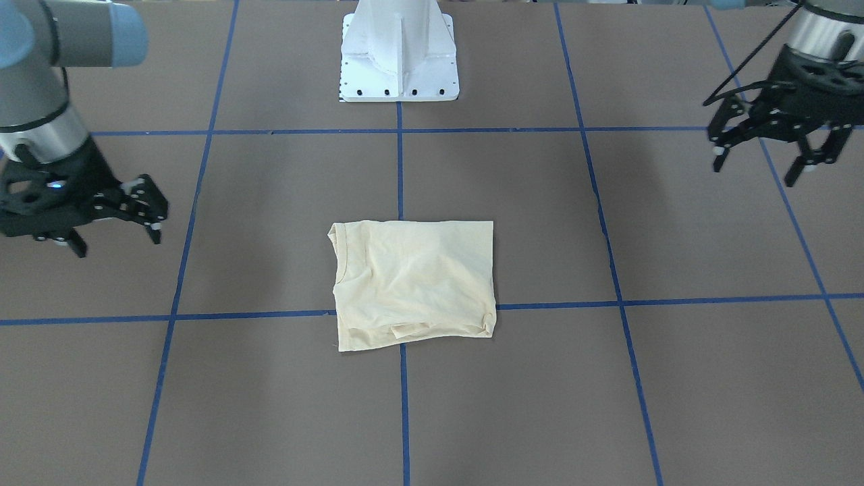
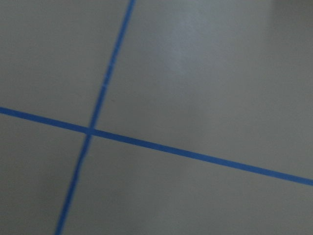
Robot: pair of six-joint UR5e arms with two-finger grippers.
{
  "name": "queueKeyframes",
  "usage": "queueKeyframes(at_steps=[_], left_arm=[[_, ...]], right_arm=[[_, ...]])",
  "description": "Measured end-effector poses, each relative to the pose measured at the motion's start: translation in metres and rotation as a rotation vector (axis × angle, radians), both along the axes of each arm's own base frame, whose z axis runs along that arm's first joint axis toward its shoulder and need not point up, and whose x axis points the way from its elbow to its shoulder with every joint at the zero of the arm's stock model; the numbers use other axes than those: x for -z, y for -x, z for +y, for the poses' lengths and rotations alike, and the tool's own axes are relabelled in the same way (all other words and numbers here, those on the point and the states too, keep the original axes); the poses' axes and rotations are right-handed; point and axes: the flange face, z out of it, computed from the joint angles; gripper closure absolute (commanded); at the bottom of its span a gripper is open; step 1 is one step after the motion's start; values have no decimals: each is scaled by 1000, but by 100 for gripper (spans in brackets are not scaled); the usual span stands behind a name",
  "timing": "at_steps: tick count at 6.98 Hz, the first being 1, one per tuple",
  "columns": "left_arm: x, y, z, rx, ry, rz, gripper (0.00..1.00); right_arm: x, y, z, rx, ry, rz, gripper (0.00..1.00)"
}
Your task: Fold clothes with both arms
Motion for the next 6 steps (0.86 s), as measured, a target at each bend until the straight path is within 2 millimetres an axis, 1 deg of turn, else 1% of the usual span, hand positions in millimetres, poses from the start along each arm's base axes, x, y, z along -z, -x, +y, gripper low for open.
queueKeyframes(at_steps=[1, 2, 3, 4, 5, 6], left_arm=[[-32, 33, 5, 28, 48, 2, 0], [-67, 61, 13, 67, 110, 0, 0], [-97, 90, 20, 108, 153, -7, 0], [-115, 118, 27, 122, 151, -26, 0], [-129, 136, 33, 115, 151, -47, 0], [-151, 143, 36, 106, 190, -53, 0]], right_arm=[[-53, -59, 21, 38, 12, 21, 0], [-100, -112, 47, 47, 36, 26, 0], [-130, -149, 69, 29, 61, 18, 0], [-148, -168, 85, 9, 90, 10, 0], [-164, -174, 92, -3, 123, 2, 0], [-180, -176, 96, -8, 157, -13, 0]])
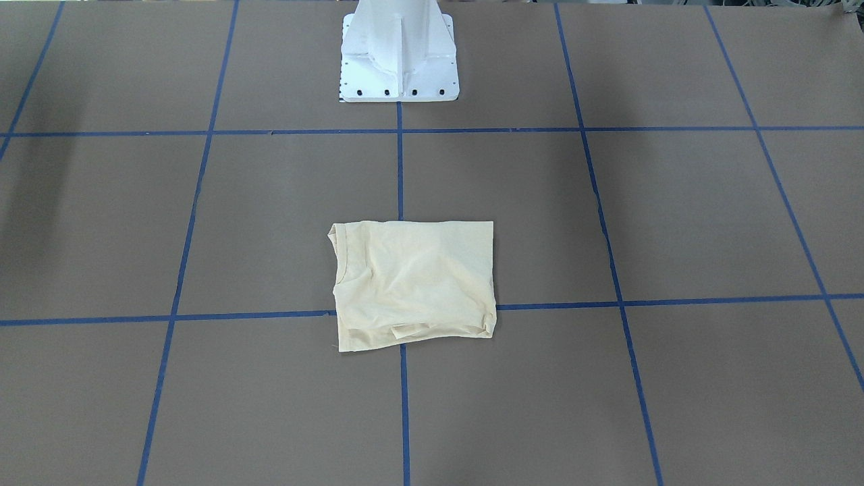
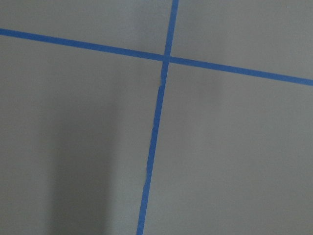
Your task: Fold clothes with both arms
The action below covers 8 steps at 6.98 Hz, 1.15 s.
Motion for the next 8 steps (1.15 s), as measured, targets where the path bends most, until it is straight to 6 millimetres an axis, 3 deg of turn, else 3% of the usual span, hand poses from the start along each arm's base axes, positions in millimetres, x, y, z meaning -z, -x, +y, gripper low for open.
queueKeyframes(at_steps=[2, 3, 6, 8], left_arm=[[-54, -1, 3, -14, 108, 33, 0], [-66, -5, 5, -24, 133, 74, 0], [-69, -21, 4, -57, 143, 108, 0], [-62, -69, -8, -172, 139, 109, 0]], right_arm=[[-11, 1, 0, -2, 36, -24, 0], [-9, 3, -1, 2, 42, -30, 0], [-3, 11, -3, 14, 42, -74, 0], [-7, 12, -2, 19, 46, -67, 0]])
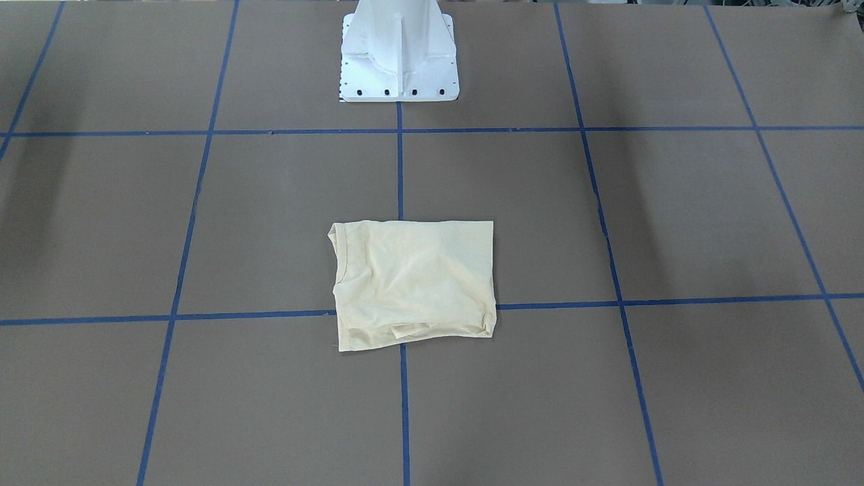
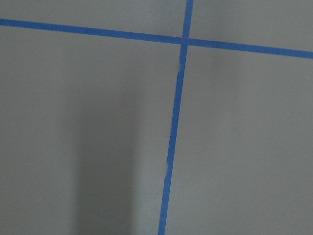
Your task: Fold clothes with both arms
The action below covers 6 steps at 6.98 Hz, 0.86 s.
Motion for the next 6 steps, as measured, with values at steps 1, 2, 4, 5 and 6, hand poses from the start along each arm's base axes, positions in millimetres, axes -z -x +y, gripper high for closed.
queueKeyframes(at_steps=[1, 2, 4, 5, 6], left_arm=[[9, -19, -3, -45, -12, 17, 0], [12, -27, -2, -67, -11, 28, 0], [8, -31, 0, -74, 2, 28, 0], [6, -29, 1, -69, 7, 24, 0], [4, -28, 2, -65, 11, 19, 0]], right_arm=[[-2, -1, 1, 1, 2, 9, 0], [-3, -1, 1, 1, 2, 14, 0], [-7, -1, 5, 4, 8, 13, 0], [-12, -1, 10, 7, 17, 8, 0], [-13, -1, 12, 8, 19, 4, 0]])
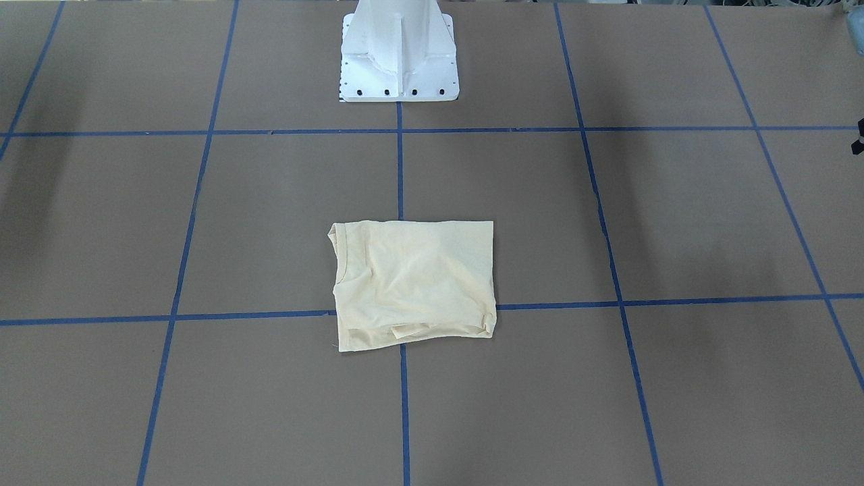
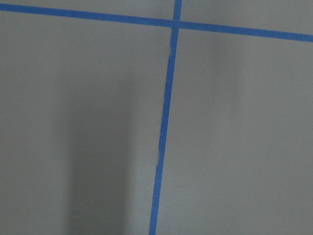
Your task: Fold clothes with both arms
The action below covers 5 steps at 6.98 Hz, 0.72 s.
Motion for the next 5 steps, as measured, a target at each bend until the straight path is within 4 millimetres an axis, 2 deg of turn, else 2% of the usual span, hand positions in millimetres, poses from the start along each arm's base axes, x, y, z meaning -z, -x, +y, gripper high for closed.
queueKeyframes(at_steps=[5], left_arm=[[-2, 4, 1, 8, 2, -15, 0]], right_arm=[[-1, -1, 5, 2, -6, 8, 0]])
